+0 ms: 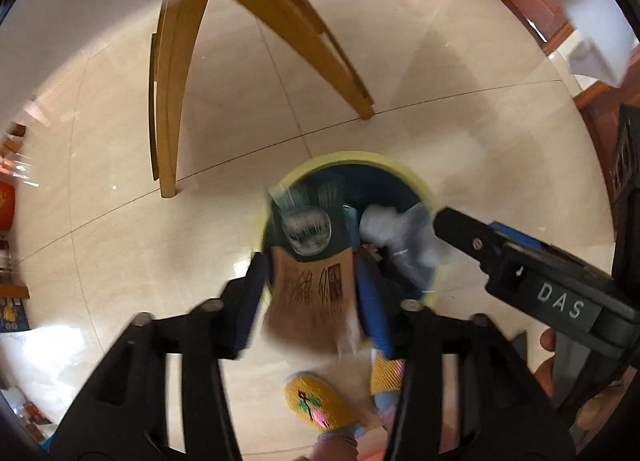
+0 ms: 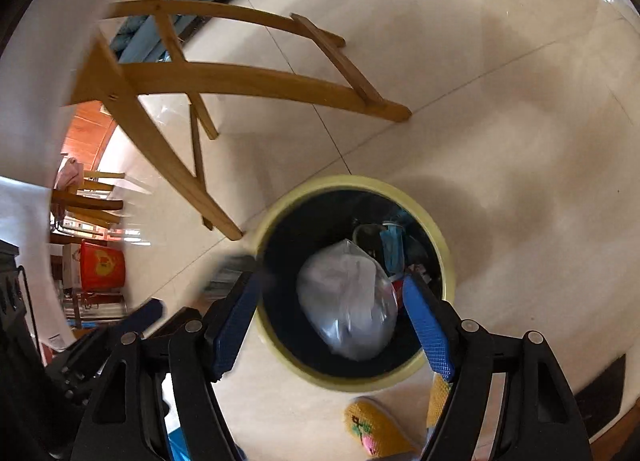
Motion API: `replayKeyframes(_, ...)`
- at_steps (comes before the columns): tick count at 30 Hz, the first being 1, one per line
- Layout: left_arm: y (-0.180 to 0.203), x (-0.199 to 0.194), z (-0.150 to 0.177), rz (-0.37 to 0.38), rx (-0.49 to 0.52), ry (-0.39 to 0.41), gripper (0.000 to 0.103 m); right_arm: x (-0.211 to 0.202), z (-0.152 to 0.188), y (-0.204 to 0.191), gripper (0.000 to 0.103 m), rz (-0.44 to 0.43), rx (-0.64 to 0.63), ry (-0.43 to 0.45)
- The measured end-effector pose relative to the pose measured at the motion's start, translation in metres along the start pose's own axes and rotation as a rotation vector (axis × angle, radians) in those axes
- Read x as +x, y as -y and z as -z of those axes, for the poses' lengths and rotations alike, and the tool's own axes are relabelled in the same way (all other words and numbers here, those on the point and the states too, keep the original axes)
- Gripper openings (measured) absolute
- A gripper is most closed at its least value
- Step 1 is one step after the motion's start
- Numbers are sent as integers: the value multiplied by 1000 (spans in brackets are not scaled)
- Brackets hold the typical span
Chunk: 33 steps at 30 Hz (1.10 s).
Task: Collect trash
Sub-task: 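Open both tools to drop the carton and bottle into the bin, then raise both tools back over the table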
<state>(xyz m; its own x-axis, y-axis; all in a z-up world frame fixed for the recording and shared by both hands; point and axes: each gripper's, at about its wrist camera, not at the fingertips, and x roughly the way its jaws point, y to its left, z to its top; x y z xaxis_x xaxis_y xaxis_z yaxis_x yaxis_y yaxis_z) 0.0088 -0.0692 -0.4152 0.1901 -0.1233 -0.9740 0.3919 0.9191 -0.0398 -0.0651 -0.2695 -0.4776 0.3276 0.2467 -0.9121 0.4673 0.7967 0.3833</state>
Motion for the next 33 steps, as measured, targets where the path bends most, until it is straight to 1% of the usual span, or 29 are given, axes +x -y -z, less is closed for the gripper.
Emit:
replayKeyframes(1,-2,5,0,-3,-2,6,64,5,1,4,80,-1,2,-3)
replayKeyframes(2,-3,9,1,-9,-5,12,69,10,3,7,81,1,5,-3)
replayKeyframes(3,-5,14,1,-13,-10,14,72,13,4,8,81,6,3,0)
replayKeyframes(8,-17,17,6,-31,-25,7,73,12,6,6,81,44,-58,24)
replayKeyframes(10,-18,8,5,-36,-41,14,73,7,5,0,81,56,-83,33)
replayKeyframes(16,-14,-27,6,-37,-82,44,73,-32,-12,-19,81,60,-103,48)
replayKeyframes(23,-14,-94,0,-38,-112,60,73,-104,-18,-54,81,55,-139,73)
replayKeyframes(29,-16,-173,-10,-32,-139,83,73,-182,-18,-90,81,75,-176,100)
replayKeyframes(33,-16,-240,-17,-31,-131,119,73,-239,-17,-116,81,76,-197,126)
